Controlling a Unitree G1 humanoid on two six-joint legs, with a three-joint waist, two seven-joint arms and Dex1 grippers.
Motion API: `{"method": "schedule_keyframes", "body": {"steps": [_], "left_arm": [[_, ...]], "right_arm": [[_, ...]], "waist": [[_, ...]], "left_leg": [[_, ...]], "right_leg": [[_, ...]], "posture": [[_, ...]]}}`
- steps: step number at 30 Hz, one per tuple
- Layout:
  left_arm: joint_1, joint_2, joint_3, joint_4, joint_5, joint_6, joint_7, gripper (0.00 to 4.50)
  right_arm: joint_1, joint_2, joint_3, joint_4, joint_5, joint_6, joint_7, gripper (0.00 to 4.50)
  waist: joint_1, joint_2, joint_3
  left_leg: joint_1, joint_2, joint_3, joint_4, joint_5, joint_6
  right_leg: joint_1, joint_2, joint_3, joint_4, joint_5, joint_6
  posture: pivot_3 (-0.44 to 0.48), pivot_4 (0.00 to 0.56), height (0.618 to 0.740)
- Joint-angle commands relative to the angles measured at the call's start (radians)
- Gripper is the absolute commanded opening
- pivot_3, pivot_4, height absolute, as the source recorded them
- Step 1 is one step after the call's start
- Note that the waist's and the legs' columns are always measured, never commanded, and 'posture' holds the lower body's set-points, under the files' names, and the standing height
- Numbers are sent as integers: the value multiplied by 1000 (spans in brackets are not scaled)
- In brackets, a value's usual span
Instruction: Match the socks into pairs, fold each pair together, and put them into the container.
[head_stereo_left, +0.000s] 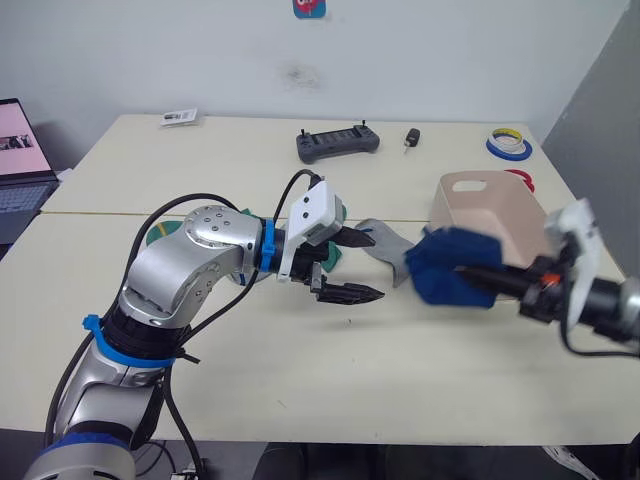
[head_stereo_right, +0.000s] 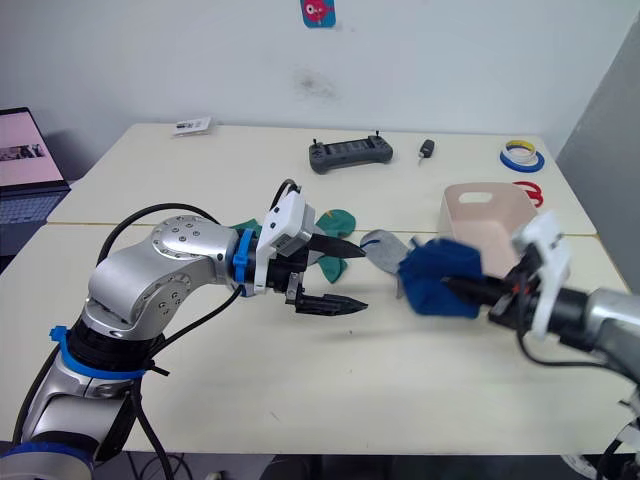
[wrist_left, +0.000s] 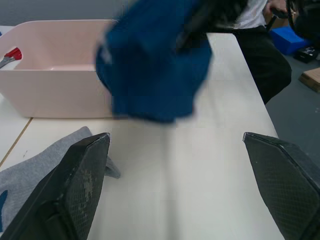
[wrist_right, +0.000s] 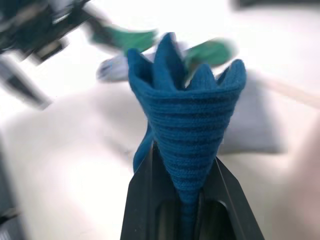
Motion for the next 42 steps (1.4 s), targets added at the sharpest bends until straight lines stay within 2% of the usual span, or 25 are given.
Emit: {"method": "schedule_keyframes", "body": {"steps": [1, 4, 7, 16, 22, 30, 31, 42], "left_arm": [[-39, -6, 26, -26, -14, -4, -5, 4439], [-54, -11, 27, -28, -20, 3, -3, 4439], [-56, -13, 28, -38, -27, 11, 4, 4439], [-63, -39, 35, -52, -36, 31, 31, 4439], [-64, -41, 37, -58, -39, 37, 40, 4439], [-55, -39, 33, -60, -33, 31, 58, 4439], [-52, -38, 33, -59, -31, 29, 59, 4500], [-35, -31, 27, -43, -23, 15, 55, 4500]], "right_arm": [[-35, -120, 66, 101, -182, -218, 76, 0], [-65, -220, 233, 231, -424, -504, 151, 0], [-124, -262, 390, 395, -659, -812, 206, 0], [-398, -168, 755, 946, -1167, -1534, 273, 0], [-550, -96, 865, 1211, -1282, -1711, 389, 0], [-629, -41, 899, 1329, -1311, -1703, 549, 0], [-634, -35, 894, 1328, -1297, -1682, 583, 684], [-695, -80, 849, 1252, -1242, -1548, 804, 4476]], "waist": [[0, 0, 0], [-1, 0, 0], [-2, 0, 0], [-3, 1, 1], [-1, 2, 3], [-1, 2, 3], [-1, 2, 3], [0, 2, 3]], "left_leg": [[0, 0, 0, 0, 0, 0], [-1, 0, 0, 1, 0, 0], [-1, 1, 1, 2, 0, 0], [-1, 2, 2, 2, 2, -3], [-1, 1, 3, 3, 3, -4], [0, 1, 1, 4, 3, -4], [0, 1, 1, 4, 3, -4], [0, 1, -1, 4, 3, -4]], "right_leg": [[0, 0, 0, -1, 0, 0], [0, 0, 0, -1, 0, 0], [0, 0, 0, 0, 0, 0], [-1, -2, 0, 0, 0, 0], [0, -4, 1, 1, 0, 0], [0, -6, 0, 2, 0, 0], [0, -7, 0, 2, 0, 0], [0, -10, 0, 2, 0, 0]], "posture": [[0, 150, 740], [0, 150, 740], [0, 150, 740], [0, 150, 740], [0, 150, 740], [0, 150, 740], [0, 150, 740], [0, 150, 740]]}}
